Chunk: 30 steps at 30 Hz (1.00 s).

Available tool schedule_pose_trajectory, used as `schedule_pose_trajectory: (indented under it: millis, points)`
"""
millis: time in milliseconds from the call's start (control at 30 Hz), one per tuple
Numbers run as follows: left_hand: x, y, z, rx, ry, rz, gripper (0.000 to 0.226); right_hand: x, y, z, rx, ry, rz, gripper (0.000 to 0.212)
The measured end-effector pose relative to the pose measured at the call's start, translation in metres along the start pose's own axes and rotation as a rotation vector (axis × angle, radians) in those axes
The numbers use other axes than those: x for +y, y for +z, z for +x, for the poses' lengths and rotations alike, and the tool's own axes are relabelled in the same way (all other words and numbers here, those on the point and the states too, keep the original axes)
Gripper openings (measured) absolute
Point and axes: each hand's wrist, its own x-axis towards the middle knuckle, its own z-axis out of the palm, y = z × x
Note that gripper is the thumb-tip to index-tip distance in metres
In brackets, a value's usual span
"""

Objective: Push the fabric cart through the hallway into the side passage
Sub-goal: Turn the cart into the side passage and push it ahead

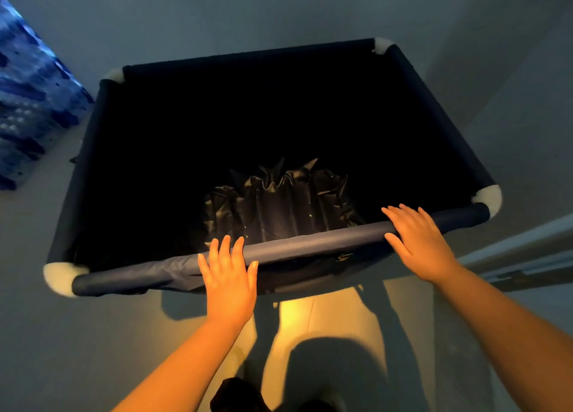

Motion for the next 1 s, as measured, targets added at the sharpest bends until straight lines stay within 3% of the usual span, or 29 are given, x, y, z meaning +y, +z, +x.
schedule_pose_trajectory:
  millis: [267, 533, 1000]
  points:
    - [0.106, 0.007, -0.010, -0.074, 0.022, -0.061, 0.053, 0.080, -0.012, -0.011, 0.033, 0.276, 0.095, 0.049]
    - [0.180, 0.018, 0.004, -0.181, 0.172, 0.024, 0.061, 0.150, -0.027, -0.015, -0.002, 0.436, 0.112, 0.054]
    - [0.224, 0.031, 0.095, -0.204, 0.415, 0.063, 0.061, 0.197, -0.032, 0.002, 0.002, 0.650, 0.062, 0.057]
